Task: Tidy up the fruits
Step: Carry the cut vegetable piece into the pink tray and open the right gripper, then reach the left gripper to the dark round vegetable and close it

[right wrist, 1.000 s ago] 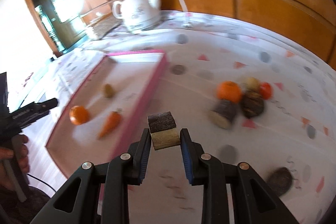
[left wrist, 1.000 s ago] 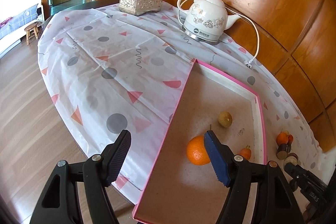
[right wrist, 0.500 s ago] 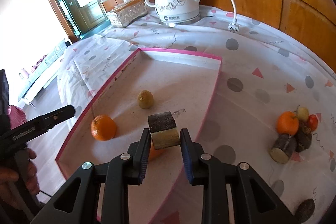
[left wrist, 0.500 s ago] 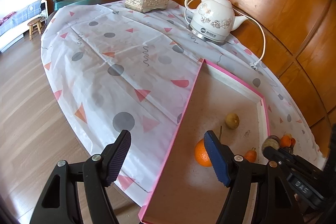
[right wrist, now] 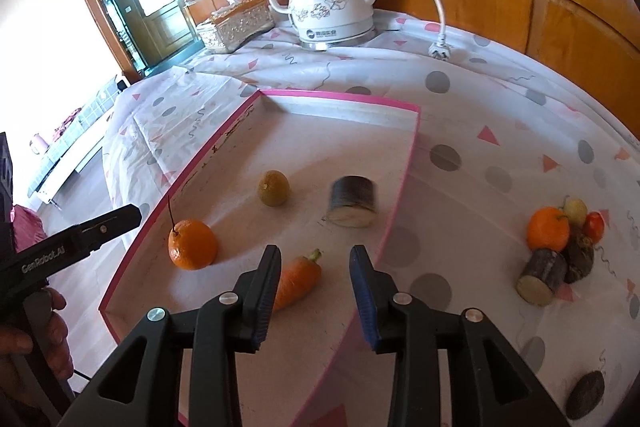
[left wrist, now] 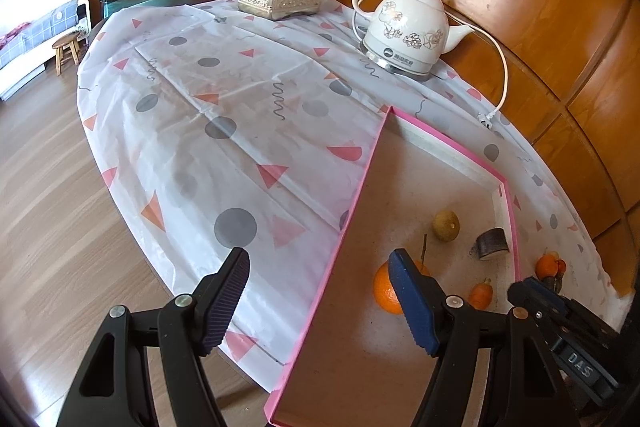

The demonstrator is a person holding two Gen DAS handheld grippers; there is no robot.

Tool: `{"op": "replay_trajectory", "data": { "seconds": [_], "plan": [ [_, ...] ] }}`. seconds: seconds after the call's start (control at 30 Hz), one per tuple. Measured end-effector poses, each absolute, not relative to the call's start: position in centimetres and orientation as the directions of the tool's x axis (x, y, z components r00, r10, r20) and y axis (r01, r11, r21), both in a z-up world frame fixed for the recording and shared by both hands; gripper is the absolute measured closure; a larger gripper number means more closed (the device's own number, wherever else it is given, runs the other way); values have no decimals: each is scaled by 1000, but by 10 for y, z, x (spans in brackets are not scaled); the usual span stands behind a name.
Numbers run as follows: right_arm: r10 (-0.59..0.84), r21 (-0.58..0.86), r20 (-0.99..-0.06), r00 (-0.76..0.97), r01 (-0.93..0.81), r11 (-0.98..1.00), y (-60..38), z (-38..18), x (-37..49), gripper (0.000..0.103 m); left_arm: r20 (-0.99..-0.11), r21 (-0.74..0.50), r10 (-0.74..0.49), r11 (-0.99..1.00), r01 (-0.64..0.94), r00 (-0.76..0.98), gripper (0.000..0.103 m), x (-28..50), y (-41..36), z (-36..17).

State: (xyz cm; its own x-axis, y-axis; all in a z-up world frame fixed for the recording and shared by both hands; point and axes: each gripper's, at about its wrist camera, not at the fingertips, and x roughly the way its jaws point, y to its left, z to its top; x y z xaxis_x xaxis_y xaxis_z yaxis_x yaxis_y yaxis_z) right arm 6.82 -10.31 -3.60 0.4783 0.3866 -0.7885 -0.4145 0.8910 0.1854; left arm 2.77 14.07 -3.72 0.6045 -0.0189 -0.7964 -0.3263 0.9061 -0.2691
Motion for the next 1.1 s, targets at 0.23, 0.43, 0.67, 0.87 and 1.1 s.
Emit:
{"op": "replay_trajectory", "data": {
  "seconds": [0.23,0.43,0.67,0.87,1.1],
  "plan": [
    [359,187,-779,515,-357,915,-126,-31,55,67,-793,-268,-25,912,-311,609,31,27,136,-35],
    [318,170,-770,554,-301,938,-145,-28,42,67,-789,-267,-30,916,-299,614,31,25,133,-32],
    [261,161,-766,588,-218,963,-177,-26,30,67,-785,-265,-39,923,-279,619,31,24,127,-29],
    [179,152,-764,620,-97,984,-221,-27,18,67,-786,-264,-45,926,-269,616,31,25,123,-29],
    [39,154,-777,628,130,980,-294,-36,6,67,-789,-257,-46,930,-262,613,31,25,119,-29]
  ]
}}
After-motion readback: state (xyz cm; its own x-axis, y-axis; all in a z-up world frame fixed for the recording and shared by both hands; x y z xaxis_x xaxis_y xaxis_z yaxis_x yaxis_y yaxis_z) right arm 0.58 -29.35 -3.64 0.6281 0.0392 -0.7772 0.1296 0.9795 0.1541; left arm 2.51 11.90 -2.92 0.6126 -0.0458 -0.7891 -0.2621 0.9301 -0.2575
